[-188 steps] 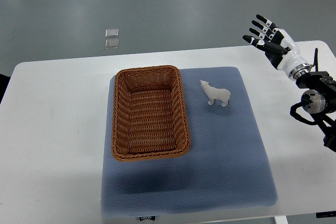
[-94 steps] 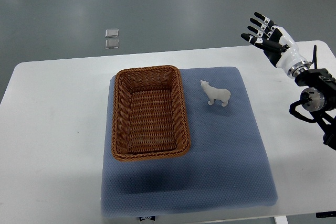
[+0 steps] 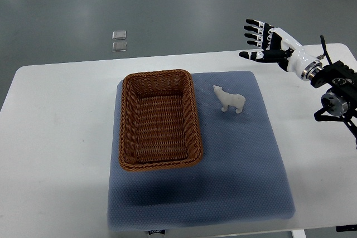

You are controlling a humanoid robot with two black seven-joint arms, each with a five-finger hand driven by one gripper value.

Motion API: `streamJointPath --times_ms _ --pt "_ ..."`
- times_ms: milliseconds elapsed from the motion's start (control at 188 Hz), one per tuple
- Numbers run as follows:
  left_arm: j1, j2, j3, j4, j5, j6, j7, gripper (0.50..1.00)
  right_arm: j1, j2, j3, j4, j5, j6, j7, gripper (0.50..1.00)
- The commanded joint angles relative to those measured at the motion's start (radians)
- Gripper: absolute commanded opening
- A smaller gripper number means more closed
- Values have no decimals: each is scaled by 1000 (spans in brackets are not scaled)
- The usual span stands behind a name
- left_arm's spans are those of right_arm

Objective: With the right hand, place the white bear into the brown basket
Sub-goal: 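Reach the right hand down to the white polar bear figurine, then close the right hand fingers around the bear and lift it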

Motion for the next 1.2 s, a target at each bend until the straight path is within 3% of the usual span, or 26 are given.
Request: streamJointPath --times_ms 0,192,532,751,1192 --pt "0 0 -1 0 0 0 0 1000 23 -28 -60 26 -125 0 0 926" --pt "0 0 -1 0 0 0 0 1000 36 -71 -143 107 -379 -4 0 924" --pt "0 0 0 0 1 0 0 1000 37 -79 -222 119 -571 -18 -6 907" --pt "0 0 0 0 1 0 0 1000 20 -68 -263 115 -594 -133 -24 893" --pt "0 0 0 0 0 0 0 1000 19 -57 -320 118 -593 -138 -57 860"
